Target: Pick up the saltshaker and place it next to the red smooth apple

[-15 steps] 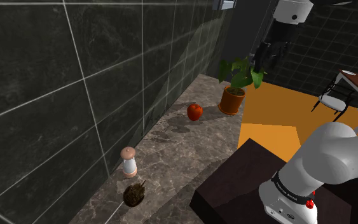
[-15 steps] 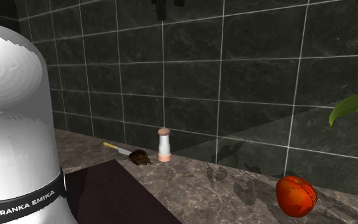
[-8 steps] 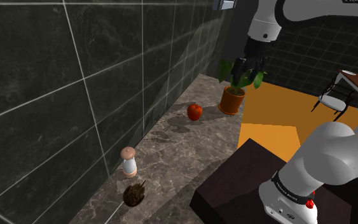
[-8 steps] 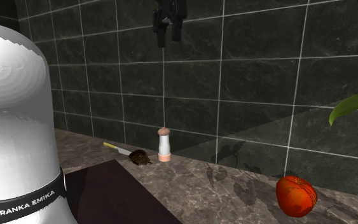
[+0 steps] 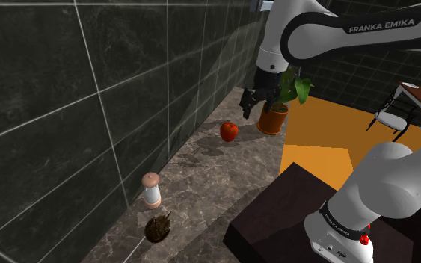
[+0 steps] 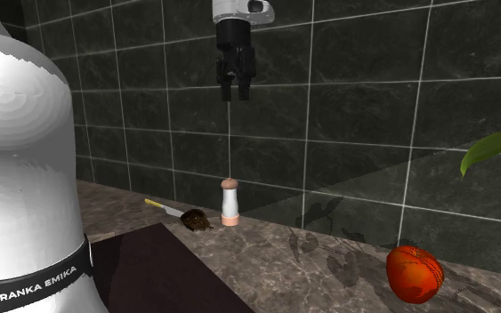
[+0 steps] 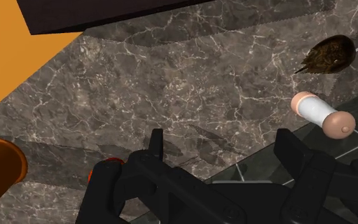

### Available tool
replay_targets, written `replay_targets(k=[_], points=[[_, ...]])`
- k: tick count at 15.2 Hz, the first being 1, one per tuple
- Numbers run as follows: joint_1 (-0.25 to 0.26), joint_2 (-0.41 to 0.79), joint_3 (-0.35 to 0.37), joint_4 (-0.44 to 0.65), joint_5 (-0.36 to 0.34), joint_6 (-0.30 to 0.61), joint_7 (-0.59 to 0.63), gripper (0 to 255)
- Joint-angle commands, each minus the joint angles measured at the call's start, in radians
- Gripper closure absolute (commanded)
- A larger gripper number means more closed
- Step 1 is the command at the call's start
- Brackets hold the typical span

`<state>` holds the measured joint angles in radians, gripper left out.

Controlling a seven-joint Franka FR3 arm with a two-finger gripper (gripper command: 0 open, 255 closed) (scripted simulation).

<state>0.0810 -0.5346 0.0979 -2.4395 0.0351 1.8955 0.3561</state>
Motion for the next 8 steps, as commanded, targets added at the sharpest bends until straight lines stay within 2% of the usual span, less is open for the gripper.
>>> replay_targets(k=[1, 8], points=[[0.01, 0.047, 0.018, -0.002, 0.012, 0.05, 0.02, 0], [0.043, 0.267, 0.094, 0.041, 0.035, 0.226, 0.107, 0]])
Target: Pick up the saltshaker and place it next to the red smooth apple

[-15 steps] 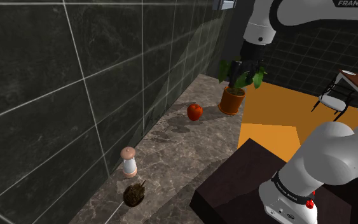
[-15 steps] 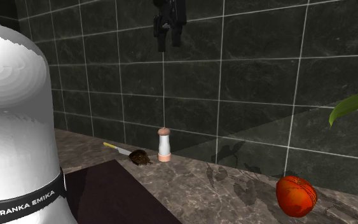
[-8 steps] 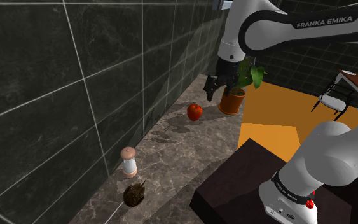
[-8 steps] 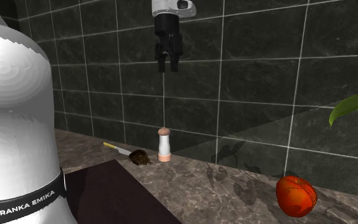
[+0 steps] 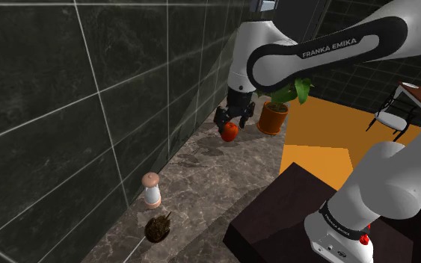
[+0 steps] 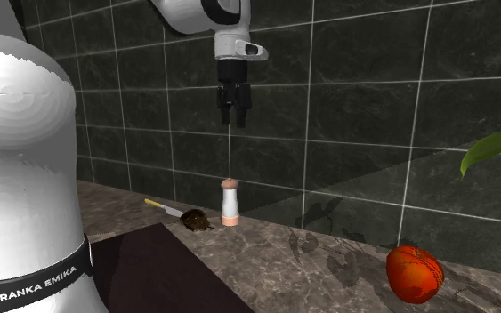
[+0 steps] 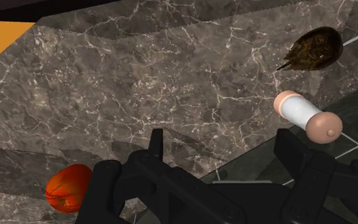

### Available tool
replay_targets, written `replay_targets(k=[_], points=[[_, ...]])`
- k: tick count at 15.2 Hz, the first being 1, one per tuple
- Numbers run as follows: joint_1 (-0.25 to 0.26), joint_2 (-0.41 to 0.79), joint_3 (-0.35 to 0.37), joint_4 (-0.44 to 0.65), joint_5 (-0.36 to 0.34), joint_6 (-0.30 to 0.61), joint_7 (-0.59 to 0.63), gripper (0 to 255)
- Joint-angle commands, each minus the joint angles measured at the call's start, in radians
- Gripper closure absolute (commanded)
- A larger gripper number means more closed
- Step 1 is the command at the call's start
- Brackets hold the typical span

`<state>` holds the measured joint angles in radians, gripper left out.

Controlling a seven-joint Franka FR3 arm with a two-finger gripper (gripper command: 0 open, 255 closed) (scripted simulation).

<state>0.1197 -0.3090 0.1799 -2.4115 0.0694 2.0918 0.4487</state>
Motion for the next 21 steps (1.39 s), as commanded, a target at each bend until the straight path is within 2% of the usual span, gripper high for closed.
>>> replay_targets(k=[1, 11, 21], points=[[0.008, 0.076, 0.022, 0.025, 0.0, 0.052, 0.028, 0], [0.06, 0.437, 0.093, 0.205, -0.062, 0.23, 0.175, 0], [0.166, 0.811, 0.088, 0.508, -0.158, 0.296, 0.305, 0]])
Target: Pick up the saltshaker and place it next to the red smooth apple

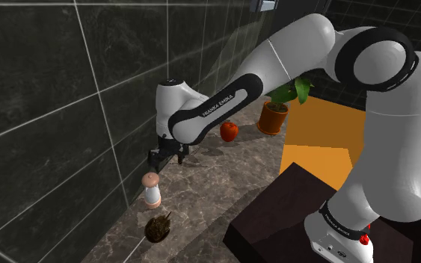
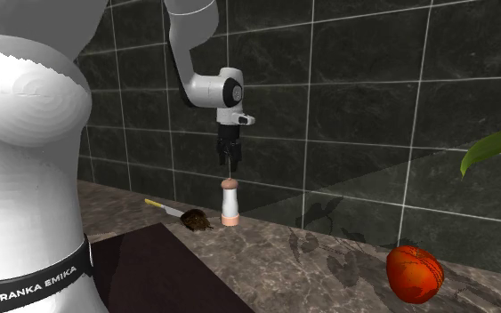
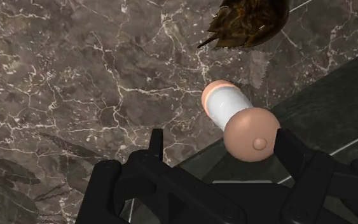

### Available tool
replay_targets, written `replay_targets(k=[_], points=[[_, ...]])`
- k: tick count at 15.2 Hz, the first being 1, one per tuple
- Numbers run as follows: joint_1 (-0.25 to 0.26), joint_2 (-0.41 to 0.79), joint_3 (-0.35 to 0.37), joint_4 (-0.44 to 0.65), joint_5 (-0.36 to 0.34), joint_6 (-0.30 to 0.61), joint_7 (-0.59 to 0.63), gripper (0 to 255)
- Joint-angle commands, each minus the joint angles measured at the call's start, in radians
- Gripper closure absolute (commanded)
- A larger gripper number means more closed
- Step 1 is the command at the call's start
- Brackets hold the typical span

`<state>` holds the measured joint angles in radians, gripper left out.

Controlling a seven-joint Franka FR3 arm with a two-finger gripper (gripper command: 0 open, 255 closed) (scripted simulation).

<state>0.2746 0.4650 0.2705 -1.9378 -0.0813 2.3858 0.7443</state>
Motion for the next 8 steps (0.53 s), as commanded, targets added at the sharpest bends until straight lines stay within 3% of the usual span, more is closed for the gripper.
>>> replay_targets(k=[1, 5, 8], points=[[0.024, 0.074, -0.005, 0.072, -0.015, 0.002, 0.019, 0], [0.075, 0.227, -0.016, 0.239, -0.036, -0.011, 0.047, 0], [0.081, 0.253, -0.02, 0.25, -0.041, 0.005, 0.051, 0]])
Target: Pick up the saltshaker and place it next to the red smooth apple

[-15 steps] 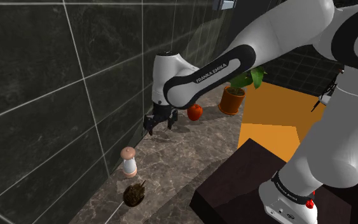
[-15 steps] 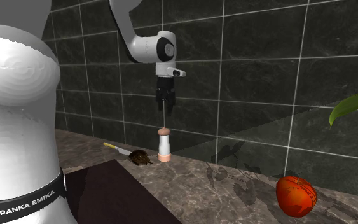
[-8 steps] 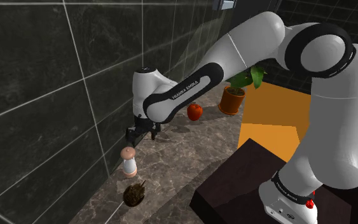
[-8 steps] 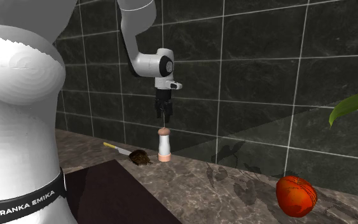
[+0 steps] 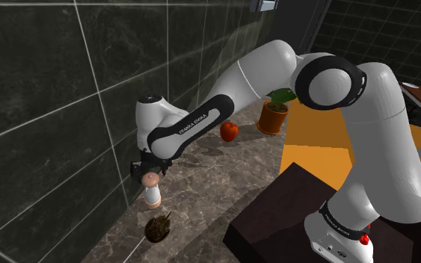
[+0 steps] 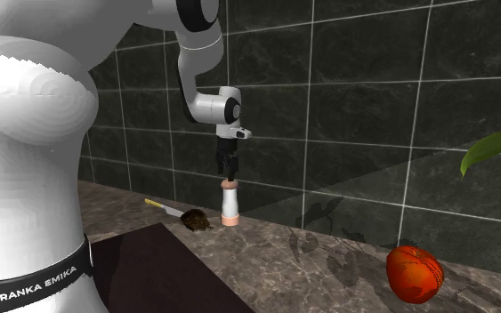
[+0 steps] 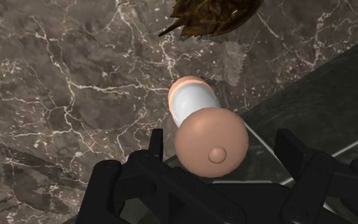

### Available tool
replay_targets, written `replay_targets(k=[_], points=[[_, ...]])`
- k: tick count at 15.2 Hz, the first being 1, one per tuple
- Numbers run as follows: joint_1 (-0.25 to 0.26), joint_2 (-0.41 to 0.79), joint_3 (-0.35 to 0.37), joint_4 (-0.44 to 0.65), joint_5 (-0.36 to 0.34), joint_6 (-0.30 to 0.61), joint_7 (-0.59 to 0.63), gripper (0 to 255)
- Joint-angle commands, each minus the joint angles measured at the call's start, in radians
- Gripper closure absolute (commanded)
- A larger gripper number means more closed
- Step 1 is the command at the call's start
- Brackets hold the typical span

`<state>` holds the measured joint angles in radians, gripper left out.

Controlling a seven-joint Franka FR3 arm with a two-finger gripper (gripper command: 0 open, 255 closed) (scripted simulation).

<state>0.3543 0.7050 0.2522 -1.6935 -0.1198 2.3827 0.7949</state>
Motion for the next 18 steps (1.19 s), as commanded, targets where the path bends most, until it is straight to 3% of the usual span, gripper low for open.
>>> replay_targets(k=[1, 13, 14, 18], points=[[0.004, 0.023, -0.004, 0.007, -0.004, 0.016, 0.001, 0], [0.013, 0.07, -0.013, 0.019, -0.013, 0.051, 0.006, 0], [0.013, 0.07, -0.013, 0.019, -0.013, 0.051, 0.006, 255], [0.014, 0.07, -0.013, 0.019, -0.013, 0.051, 0.007, 255]])
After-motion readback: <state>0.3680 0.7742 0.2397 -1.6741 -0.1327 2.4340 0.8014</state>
